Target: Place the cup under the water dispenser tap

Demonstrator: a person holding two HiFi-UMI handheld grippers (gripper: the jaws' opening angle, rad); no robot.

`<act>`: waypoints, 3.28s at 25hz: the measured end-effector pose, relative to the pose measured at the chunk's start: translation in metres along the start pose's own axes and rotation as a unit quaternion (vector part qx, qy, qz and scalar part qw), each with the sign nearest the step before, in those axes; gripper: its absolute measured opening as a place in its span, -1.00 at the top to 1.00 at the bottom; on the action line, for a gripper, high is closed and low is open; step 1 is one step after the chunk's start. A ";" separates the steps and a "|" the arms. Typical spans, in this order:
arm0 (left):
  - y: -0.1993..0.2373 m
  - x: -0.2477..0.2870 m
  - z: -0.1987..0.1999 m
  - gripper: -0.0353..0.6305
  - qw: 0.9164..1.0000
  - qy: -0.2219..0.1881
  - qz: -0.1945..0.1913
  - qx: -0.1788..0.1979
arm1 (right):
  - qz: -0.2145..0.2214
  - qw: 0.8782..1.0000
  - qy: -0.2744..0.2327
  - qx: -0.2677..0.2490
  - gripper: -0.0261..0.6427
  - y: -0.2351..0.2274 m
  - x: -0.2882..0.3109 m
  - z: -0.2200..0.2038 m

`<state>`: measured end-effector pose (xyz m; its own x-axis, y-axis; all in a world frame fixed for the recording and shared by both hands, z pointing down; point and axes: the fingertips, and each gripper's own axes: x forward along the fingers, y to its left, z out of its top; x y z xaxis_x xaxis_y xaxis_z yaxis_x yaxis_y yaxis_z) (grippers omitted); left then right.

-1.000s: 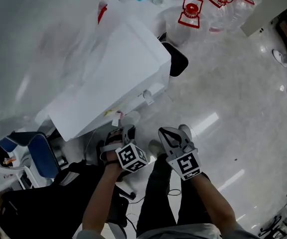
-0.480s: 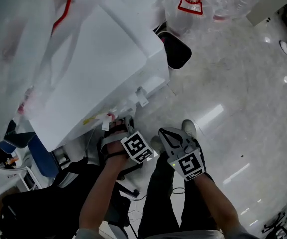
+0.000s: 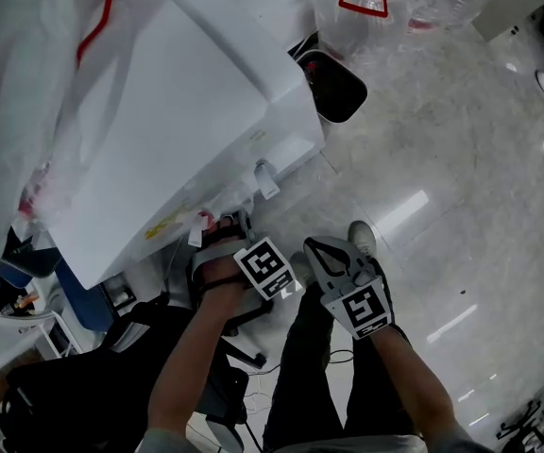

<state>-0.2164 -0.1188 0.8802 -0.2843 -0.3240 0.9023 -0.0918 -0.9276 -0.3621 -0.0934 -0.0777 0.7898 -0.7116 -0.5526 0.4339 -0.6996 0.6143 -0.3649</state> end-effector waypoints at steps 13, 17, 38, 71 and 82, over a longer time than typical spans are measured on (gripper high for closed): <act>-0.005 0.006 -0.002 0.82 1.000 0.017 -0.005 0.004 | -0.002 1.000 0.006 0.002 0.89 -0.006 -0.005 -0.006; -0.008 0.007 -0.003 0.63 1.000 0.021 -0.003 0.007 | -0.003 1.000 0.006 0.004 0.89 -0.005 -0.006 -0.007; 0.007 -0.009 -0.017 0.52 0.999 0.019 0.041 -0.029 | -0.003 1.000 0.010 0.005 0.89 -0.002 -0.011 -0.013; 0.105 -0.343 -0.015 0.87 0.825 -0.310 0.005 -0.473 | 0.027 0.999 -0.036 -0.021 0.89 0.074 -0.099 0.226; 0.159 -0.469 -0.035 0.87 0.719 -0.424 -0.009 -0.550 | 0.036 0.994 -0.097 -0.029 0.89 0.121 -0.159 0.346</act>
<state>-0.1312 -0.1080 0.3913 0.3684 -0.7430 0.5588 -0.9205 -0.3758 0.1071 -0.0879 -0.1106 0.3913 -0.7622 -0.6016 0.2390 -0.6461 0.6838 -0.3392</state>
